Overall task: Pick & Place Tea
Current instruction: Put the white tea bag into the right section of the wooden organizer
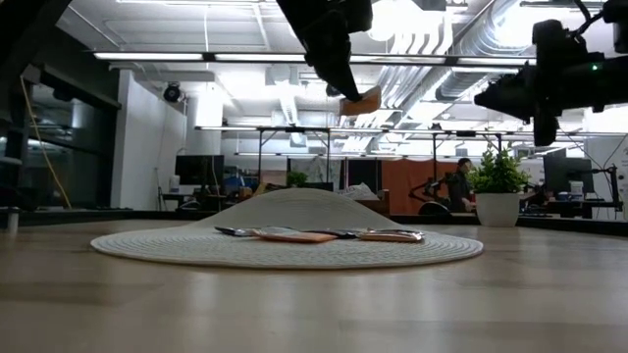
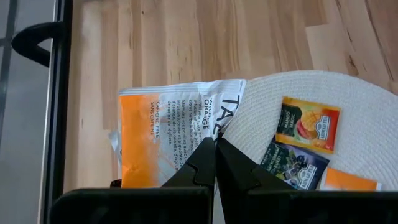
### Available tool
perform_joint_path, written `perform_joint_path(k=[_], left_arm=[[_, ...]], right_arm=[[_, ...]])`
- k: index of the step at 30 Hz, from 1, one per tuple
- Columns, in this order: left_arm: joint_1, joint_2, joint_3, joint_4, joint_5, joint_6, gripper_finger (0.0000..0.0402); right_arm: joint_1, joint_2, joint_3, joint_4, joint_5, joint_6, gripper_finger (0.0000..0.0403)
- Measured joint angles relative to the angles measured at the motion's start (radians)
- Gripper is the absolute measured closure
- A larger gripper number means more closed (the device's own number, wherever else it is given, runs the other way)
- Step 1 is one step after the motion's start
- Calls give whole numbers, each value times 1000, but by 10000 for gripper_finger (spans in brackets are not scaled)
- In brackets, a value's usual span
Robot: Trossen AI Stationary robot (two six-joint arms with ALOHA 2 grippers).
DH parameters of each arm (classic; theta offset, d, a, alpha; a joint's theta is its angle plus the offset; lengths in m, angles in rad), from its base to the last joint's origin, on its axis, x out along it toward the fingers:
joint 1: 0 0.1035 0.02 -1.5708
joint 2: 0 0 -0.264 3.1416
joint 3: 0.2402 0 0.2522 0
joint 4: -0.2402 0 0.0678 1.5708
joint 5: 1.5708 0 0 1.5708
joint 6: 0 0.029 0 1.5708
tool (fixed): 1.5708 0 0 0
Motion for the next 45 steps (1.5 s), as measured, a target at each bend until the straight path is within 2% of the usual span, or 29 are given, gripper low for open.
perform_joint_path(k=[1, 4, 8, 11, 20, 23, 27, 30, 33, 38, 41, 45], left_arm=[[0, 0, 0, 0, -3, -5, 401], [0, 0, 0, 0, -4, -14, 401], [0, 0, 0, 0, -7, -14, 401], [0, 0, 0, 0, -7, -14, 401], [0, 0, 0, 0, -3, 19, 401], [0, 0, 0, 0, -12, 39, 401], [-7, 0, 0, 0, -92, 88, 401], [-9, 0, 0, 8, -119, 119, 401], [-9, 0, 0, 20, -124, 122, 402], [-9, 0, 0, 22, -205, 149, 401], [-6, 0, 0, 22, -199, 151, 401], [-6, 0, 0, 20, -185, 151, 401]], right_arm=[[0, 7, 0, -1, -8, 5, 391], [-3, 40, 0, 21, -124, 28, 391], [-48, 121, 26, 27, -185, 185, 384], [-103, 210, 56, 32, -233, 279, 361], [-284, 524, 233, 105, -440, 275, 230], [-354, 620, 308, 121, -546, 331, 182], [-450, 771, 394, 130, -721, 452, 141], [-487, 893, 444, 187, -828, 476, 131], [-512, 998, 492, 246, -883, 477, 131], [-545, 1129, 567, 301, -982, 478, 130], [-555, 1175, 598, 317, -1016, 477, 130], [-559, 1203, 620, 320, -1011, 467, 134]])
